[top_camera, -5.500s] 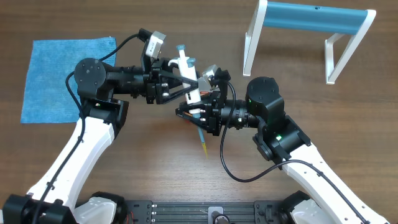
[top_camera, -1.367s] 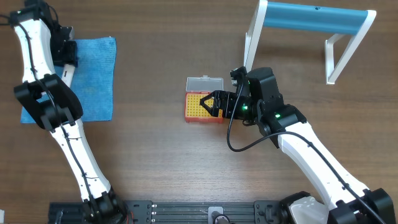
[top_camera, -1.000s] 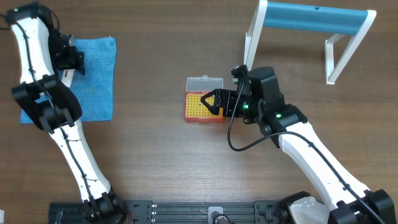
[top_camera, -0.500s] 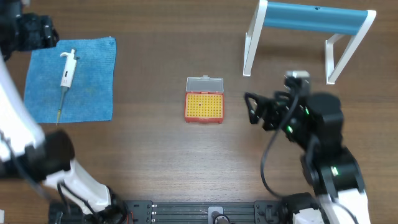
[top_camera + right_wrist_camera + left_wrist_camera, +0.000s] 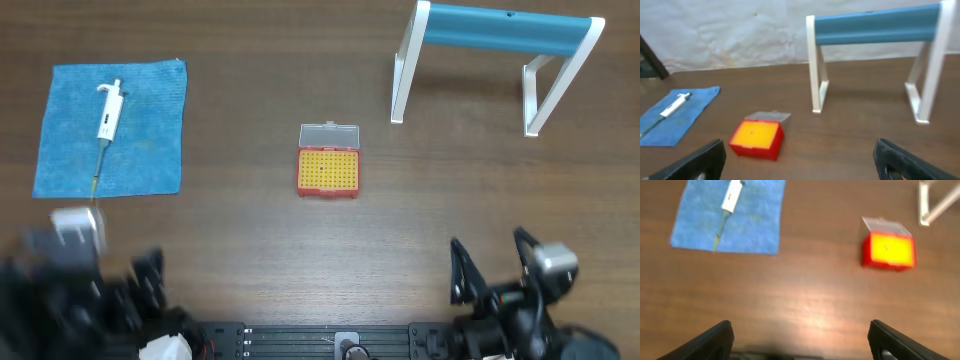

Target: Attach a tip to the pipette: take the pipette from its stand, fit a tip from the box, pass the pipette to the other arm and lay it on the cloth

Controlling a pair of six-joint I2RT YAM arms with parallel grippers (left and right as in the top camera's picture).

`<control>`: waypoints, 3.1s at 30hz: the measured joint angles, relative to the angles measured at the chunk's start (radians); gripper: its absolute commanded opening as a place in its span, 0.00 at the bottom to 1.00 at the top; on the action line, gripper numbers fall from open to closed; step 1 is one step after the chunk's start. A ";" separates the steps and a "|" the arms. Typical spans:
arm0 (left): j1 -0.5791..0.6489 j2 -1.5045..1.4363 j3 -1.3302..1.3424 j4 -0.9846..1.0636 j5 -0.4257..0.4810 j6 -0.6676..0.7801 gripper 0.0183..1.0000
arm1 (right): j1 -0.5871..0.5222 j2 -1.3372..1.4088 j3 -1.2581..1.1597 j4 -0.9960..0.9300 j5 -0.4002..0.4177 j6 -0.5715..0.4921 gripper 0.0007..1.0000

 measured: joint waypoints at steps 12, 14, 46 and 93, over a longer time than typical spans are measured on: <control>0.000 -0.516 -0.253 0.179 0.026 -0.008 0.95 | 0.000 -0.055 -0.069 -0.074 0.278 0.072 0.95; 0.000 -0.528 -0.277 0.179 0.026 -0.019 0.95 | 0.000 -0.055 -0.075 -0.119 0.342 0.122 0.95; -0.274 -0.604 -0.454 0.544 0.032 -0.043 0.95 | 0.000 -0.055 -0.079 -0.130 0.420 0.186 0.95; -0.297 -0.700 -1.527 1.645 0.029 -0.022 0.97 | 0.000 -0.048 -0.084 -0.134 0.423 0.190 0.95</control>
